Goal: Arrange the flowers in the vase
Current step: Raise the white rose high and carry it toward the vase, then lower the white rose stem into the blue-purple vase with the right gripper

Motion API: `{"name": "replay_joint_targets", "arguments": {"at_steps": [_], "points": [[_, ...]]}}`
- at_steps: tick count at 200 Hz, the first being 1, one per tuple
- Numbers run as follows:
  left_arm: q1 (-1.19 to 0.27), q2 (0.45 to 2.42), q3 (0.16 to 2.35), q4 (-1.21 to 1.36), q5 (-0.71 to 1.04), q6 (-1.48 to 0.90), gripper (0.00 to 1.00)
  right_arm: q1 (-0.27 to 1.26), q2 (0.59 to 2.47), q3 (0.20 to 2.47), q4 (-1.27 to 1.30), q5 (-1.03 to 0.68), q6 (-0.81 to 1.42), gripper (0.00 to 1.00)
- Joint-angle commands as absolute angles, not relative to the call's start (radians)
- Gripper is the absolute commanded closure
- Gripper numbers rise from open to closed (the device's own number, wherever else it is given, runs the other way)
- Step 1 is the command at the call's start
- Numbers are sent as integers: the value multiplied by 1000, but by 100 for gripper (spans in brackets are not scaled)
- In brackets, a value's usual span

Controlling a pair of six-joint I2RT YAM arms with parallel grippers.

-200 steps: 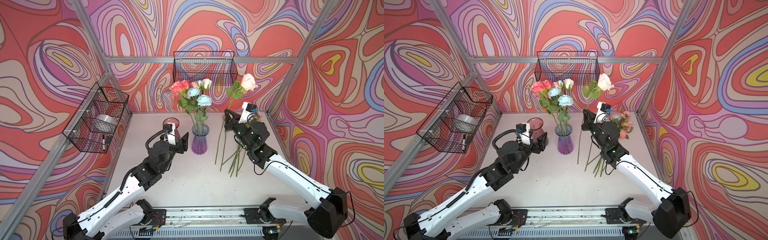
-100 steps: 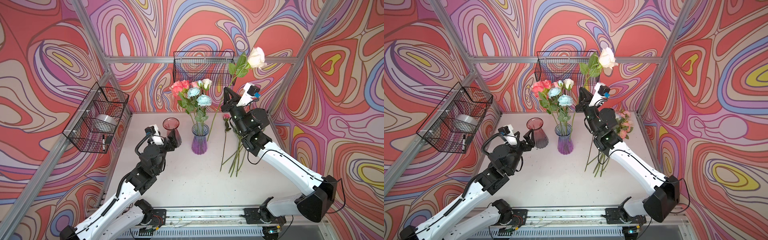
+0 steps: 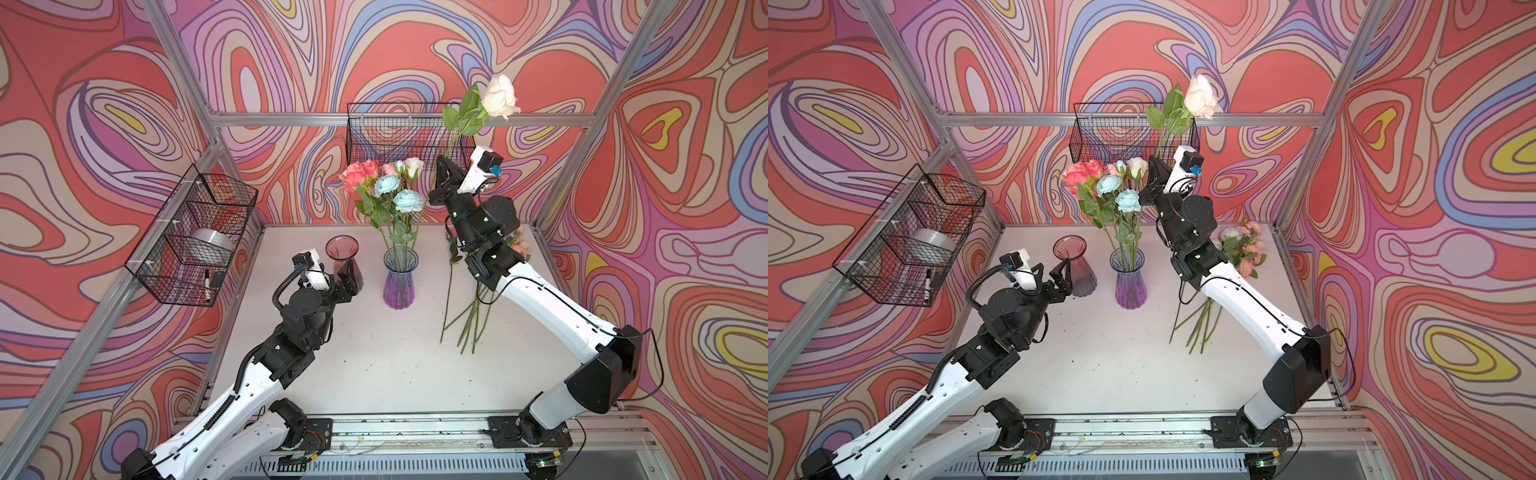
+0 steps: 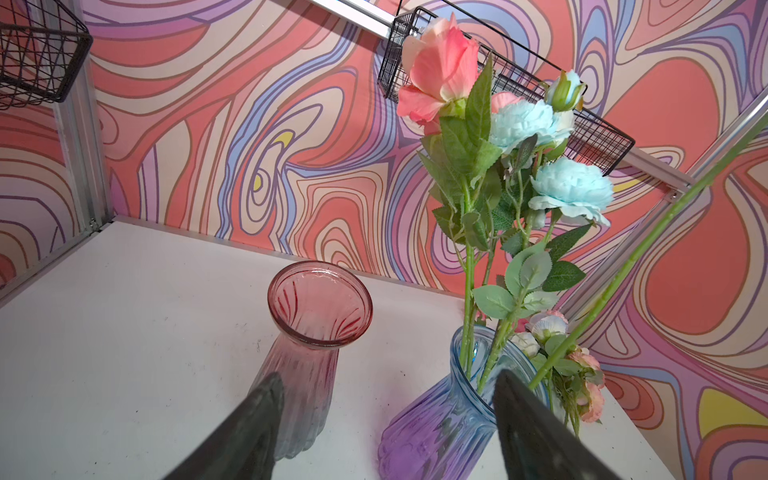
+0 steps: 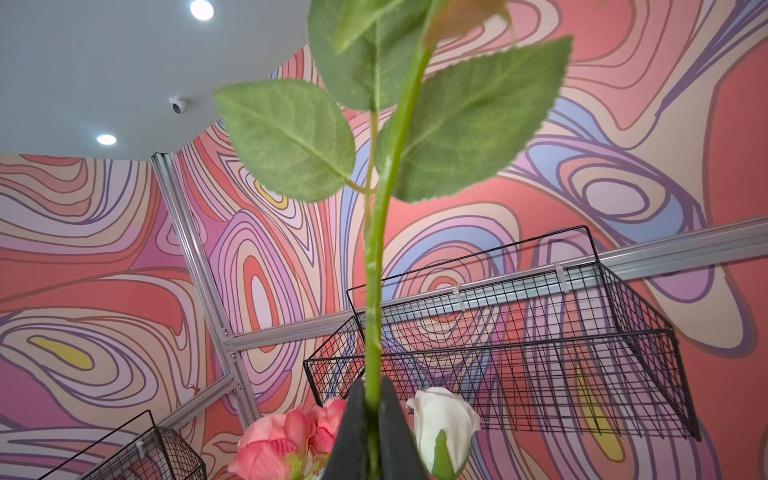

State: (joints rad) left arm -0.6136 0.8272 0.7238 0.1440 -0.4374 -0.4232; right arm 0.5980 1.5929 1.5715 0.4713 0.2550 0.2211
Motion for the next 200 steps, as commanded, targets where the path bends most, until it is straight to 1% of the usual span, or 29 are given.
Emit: {"name": "replay_joint_targets", "arguments": {"at_steps": [1, 38, 59, 93, 121, 139, 163, 174, 182, 200], "points": [[-607, 831, 738, 158, -423, -431, 21, 606, 1619, 1615, 487, 276, 185, 100], [-604, 827, 738, 161, -414, -430, 21, 605, 1658, 1624, 493, 284, 170, 100], [-603, 828, 739, 161, -413, -430, 21, 606, 1655, 1589, 498, 292, 171, 100], [-598, 827, 740, 161, -407, -432, 21, 630, 1595, 1429, 505, 288, 175, 100], [-597, 832, 739, 161, -397, -439, 21, 704, 1532, 1272, 525, 318, 137, 100], [-597, 838, 742, 157, -388, -442, 21, 728, 1520, 1201, 510, 349, 147, 94], [-597, 846, 742, 155, -385, -445, 21, 742, 1534, 1208, 390, 333, 153, 78], [-597, 848, 745, 153, -379, -446, 21, 744, 1544, 1233, 315, 354, 171, 70], [-598, 849, 747, 152, -375, -446, 21, 746, 1545, 1247, 256, 404, 195, 66], [-597, 850, 747, 149, -377, -446, 21, 748, 1521, 1225, 224, 412, 212, 61]]}}
